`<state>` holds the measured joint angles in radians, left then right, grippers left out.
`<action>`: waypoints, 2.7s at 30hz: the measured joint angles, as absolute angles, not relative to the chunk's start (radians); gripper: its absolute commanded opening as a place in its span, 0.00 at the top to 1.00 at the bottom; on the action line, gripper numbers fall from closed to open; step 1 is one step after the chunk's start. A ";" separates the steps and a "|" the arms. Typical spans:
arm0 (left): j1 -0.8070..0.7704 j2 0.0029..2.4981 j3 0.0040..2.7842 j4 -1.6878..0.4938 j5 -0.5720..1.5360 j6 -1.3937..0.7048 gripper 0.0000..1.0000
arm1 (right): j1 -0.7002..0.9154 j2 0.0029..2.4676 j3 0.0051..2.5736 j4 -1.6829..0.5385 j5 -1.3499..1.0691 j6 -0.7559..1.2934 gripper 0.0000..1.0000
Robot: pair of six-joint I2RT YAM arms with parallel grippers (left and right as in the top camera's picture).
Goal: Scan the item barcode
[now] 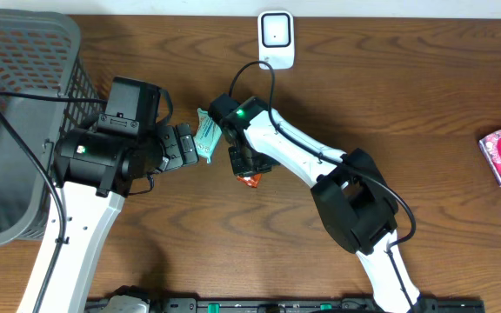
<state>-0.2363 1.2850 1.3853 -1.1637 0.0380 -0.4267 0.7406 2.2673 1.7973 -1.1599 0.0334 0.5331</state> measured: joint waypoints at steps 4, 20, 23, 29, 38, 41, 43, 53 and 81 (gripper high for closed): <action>-0.236 1.285 1.385 -1.164 0.038 -0.427 0.02 | 0.720 2.268 1.800 -1.240 0.099 0.534 0.78; -0.236 1.285 1.385 -1.163 0.038 -0.427 0.02 | 0.567 2.276 1.962 -1.272 -0.007 0.409 0.54; -0.236 1.285 1.385 -1.163 0.038 -0.427 0.02 | 0.597 2.276 1.962 -1.213 -0.015 0.429 0.54; -0.236 1.285 1.385 -1.164 0.038 -0.427 0.02 | 0.667 2.276 1.946 -1.096 0.105 0.551 0.52; -0.236 1.285 1.385 -1.163 0.038 -0.427 0.02 | 0.704 2.276 1.824 -0.952 0.265 0.707 0.54; -0.236 1.285 1.385 -1.164 0.038 -0.427 0.02 | 0.704 2.277 1.742 -0.871 0.297 0.744 0.55; -0.236 1.285 1.385 -1.163 0.038 -0.427 0.02 | 0.704 2.266 1.702 -0.820 0.330 0.763 0.58; -0.236 1.285 1.385 -1.164 0.038 -0.427 0.02 | 0.663 2.254 1.708 -0.949 0.339 0.770 0.99; -0.236 1.285 1.385 -1.163 0.038 -0.427 0.02 | -0.006 2.258 1.708 -1.198 -0.585 0.159 0.47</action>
